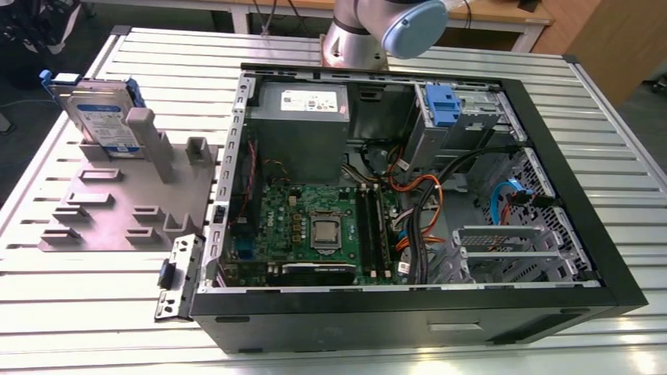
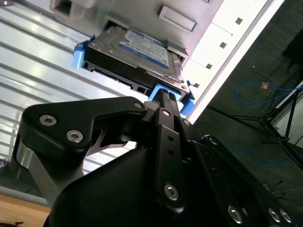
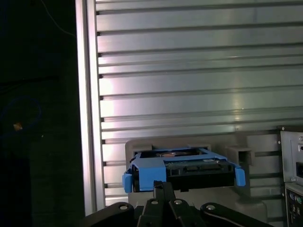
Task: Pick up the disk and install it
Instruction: 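Reach for the disk, then pick up the disk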
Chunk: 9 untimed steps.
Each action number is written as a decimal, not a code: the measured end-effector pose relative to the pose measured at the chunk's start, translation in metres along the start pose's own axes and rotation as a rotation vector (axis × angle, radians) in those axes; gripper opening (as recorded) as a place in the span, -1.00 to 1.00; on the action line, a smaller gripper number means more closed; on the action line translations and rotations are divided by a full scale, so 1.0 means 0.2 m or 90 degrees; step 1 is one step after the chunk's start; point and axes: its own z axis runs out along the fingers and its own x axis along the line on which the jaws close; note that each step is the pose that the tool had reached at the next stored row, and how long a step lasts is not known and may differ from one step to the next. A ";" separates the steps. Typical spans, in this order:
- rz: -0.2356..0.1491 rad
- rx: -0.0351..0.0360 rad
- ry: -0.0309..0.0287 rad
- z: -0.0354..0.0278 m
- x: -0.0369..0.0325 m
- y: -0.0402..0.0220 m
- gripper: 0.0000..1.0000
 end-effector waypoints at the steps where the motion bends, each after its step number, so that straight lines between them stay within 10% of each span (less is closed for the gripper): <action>1: 0.000 0.0000 0.0001 0.001 0.001 0.000 -0.79; 9: -0.002 0.0000 0.0002 0.007 0.001 0.000 -0.79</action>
